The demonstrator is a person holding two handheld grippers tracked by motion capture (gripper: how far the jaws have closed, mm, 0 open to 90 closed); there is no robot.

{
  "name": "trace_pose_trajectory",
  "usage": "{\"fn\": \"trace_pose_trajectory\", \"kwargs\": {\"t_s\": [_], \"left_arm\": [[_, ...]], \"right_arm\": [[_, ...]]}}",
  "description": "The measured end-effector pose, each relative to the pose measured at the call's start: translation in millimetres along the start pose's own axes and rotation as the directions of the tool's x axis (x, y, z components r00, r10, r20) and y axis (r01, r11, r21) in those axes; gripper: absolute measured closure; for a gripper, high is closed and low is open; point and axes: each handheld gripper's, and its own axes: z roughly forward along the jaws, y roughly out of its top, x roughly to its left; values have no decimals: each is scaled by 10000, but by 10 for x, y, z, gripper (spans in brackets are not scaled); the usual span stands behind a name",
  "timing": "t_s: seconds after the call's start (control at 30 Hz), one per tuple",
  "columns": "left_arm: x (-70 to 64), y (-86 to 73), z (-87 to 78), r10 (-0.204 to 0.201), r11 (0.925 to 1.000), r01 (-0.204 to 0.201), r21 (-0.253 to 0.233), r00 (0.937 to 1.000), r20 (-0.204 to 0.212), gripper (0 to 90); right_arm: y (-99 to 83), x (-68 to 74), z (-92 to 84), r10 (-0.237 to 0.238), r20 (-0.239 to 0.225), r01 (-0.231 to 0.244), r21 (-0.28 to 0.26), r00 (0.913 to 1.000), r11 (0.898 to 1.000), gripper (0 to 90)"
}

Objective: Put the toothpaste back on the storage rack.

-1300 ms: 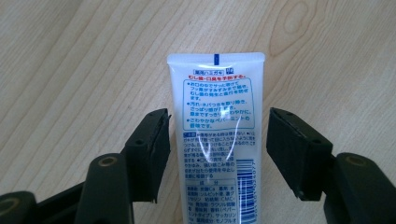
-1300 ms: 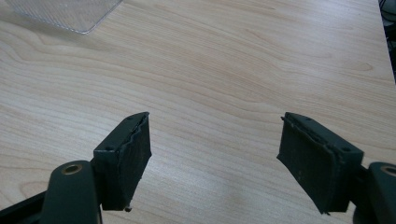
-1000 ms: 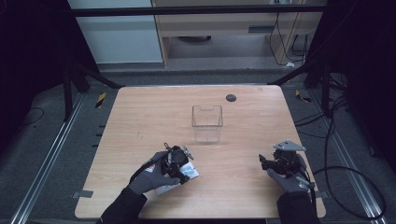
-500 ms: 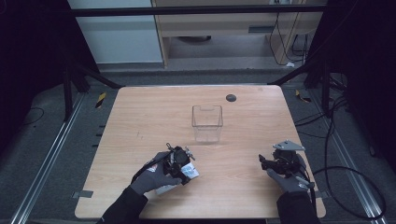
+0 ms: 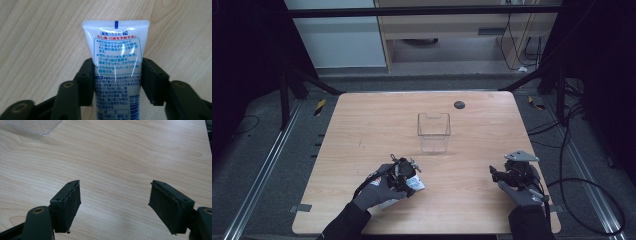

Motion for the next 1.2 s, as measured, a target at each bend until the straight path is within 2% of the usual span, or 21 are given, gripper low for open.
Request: {"fn": "trace_pose_trajectory", "kwargs": {"t_s": [0.23, 0.33, 0.53, 0.6, 0.63, 0.67, 0.7, 0.73, 0.77, 0.8, 0.83, 0.87, 0.9, 0.97, 1.0, 1.03, 1.07, 1.1, 1.13, 1.17, 1.2], "left_arm": [[11, -52, -114, -358, 9991, 360, -229, 9993, 82, 657], [5, -82, -211, -548, 9962, 563, -660, 9982, 237, 673], [-2, -134, -526, -842, 9723, 848, -2178, 9964, 121, 685], [-2, -138, -559, -849, 9698, 845, -2289, 9964, 79, 687], [-4, -153, -654, -992, 9561, 944, -2775, 9951, -36, 687], [-4, -153, -654, -992, 9561, 944, -2775, 9951, -36, 687], [0, -160, -694, -1067, 9482, 1001, -3016, 9943, -57, 687], [9, -173, -765, -1232, 9326, 1127, -3429, 9923, -87, 687], [9, -178, -796, -1291, 9256, 1137, -3609, 9915, -187, 687], [9, -178, -796, -1291, 9256, 1137, -3609, 9915, -187, 688], [12, -183, -855, -1458, 9107, 1194, -3954, 9886, -374, 688], [12, -183, -855, -1458, 9107, 1194, -3954, 9886, -374, 688], [32, -185, -921, -1644, 8943, 1283, -4286, 9852, -483, 688], [51, -183, -989, -1823, 8780, 1273, -4614, 9803, -764, 688], [51, -183, -989, -1823, 8780, 1273, -4614, 9803, -764, 688], [63, -179, -1026, -1937, 8698, 1309, -4758, 9774, -852, 688], [79, -158, -1094, -2122, 8492, 1297, -5119, 9715, -1059, 688], [79, -141, -1125, -2234, 8371, 1265, -5323, 9671, -1214, 688], [79, -141, -1125, -2234, 8371, 1265, -5323, 9671, -1214, 688], [93, -98, -1180, -2443, 8148, 1271, -5657, 9601, -1362, 688], [106, -73, -1204, -2530, 8051, 1257, -5796, 9567, -1440, 688]], "right_arm": [[-6, -13, 0, 0, 23, 0, 27, 10000, 10000, 248], [-10, -22, -10, 101, 22, -101, 5, 9999, 9999, 248], [-12, -28, -12, 107, 31, -106, -27, 9999, 9999, 247], [-12, -27, -13, 107, 45, -107, -34, 9999, 9999, 247], [-13, -28, -15, 84, 84, -84, -66, 9999, 9999, 247], [-13, -28, -15, 84, 84, -84, -66, 9999, 9999, 247], [-13, -27, -16, 102, 91, -102, -68, 9999, 9999, 247], [-14, -30, -15, 112, 90, -111, -91, 9999, 9999, 247], [-14, -32, -14, 116, 76, -116, -106, 9999, 9999, 247], [-14, -32, -14, 116, 76, -116, -106, 9999, 9999, 247], [-12, -32, -17, 140, 110, -139, -127, 9998, 9998, 247], [-12, -32, -17, 140, 110, -139, -127, 9998, 9998, 247], [-11, -35, -22, 178, 120, -176, -161, 9998, 9997, 247], [-11, -36, -23, 181, 131, -178, -219, 9998, 9996, 248], [-12, -34, -23, 194, 145, -190, -206, 9997, 9996, 248], [-12, -34, -23, 194, 145, -190, -206, 9997, 9996, 248], [-12, -29, -18, 193, 152, -191, -190, 9997, 9996, 248], [-13, -27, -17, 189, 177, -185, -199, 9997, 9996, 247], [-13, -24, -17, 202, 186, -198, -217, 9996, 9996, 247], [-13, -23, -19, 196, 204, -191, -231, 9996, 9996, 247], [-13, -26, -20, 193, 227, -188, -246, 9996, 9995, 247]]}}
